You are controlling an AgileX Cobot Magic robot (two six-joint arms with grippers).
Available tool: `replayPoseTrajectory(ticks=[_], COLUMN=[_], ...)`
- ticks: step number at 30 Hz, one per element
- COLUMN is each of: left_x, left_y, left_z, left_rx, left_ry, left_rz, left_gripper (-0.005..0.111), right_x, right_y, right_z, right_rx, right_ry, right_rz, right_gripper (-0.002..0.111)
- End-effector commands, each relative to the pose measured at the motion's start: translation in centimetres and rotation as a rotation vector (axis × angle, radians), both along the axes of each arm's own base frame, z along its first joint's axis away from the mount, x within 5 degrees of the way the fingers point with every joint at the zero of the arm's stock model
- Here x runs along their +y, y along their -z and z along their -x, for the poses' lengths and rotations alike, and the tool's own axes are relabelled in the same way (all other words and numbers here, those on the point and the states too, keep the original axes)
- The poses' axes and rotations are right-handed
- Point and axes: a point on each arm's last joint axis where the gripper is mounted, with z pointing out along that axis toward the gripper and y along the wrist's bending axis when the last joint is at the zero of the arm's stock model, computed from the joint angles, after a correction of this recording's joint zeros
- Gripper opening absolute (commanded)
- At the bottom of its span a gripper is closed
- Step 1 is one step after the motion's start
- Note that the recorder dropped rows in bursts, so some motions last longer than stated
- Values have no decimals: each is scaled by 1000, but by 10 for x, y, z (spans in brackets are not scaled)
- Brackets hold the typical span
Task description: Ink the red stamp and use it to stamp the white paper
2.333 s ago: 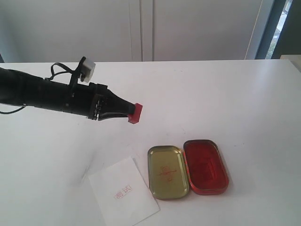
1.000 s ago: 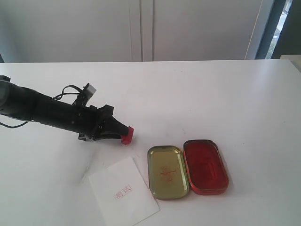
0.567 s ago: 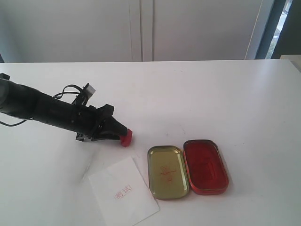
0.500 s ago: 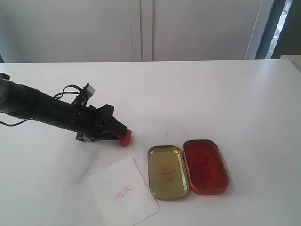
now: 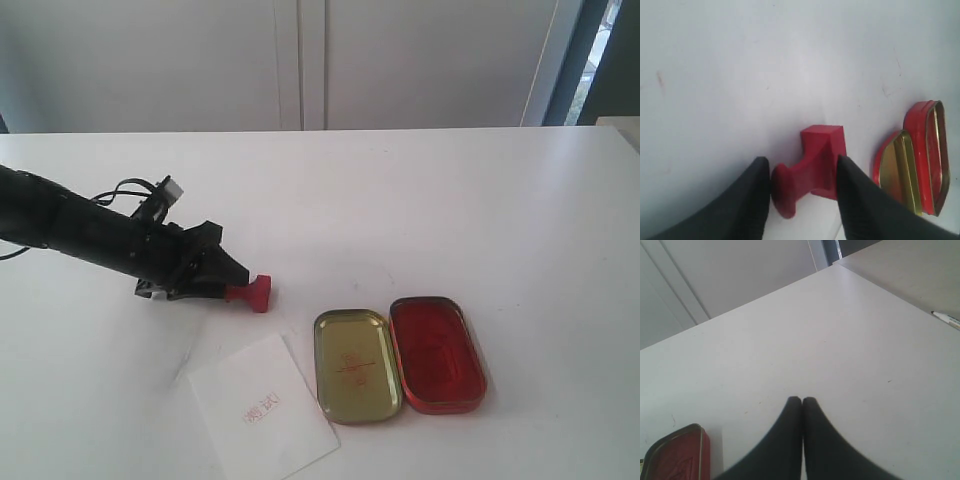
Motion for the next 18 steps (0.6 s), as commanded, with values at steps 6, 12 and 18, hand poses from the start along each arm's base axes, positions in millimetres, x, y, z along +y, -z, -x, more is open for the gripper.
replayPoseTrajectory(ticks=[6, 12, 18], left_x=[22, 23, 21], left_y=[-2, -19, -43], left_z=[3, 6, 12], left_rx=[62, 17, -18], left_ry=[18, 50, 100], left_rz=[-17, -30, 4], left_gripper=[48, 35, 4], right_x=[0, 0, 0], right_y=[1, 1, 1], right_z=[0, 0, 0], right_rx=[-5, -5, -5], right_ry=[-5, -5, -5], right_rz=[10, 10, 10], right_gripper=[0, 0, 0])
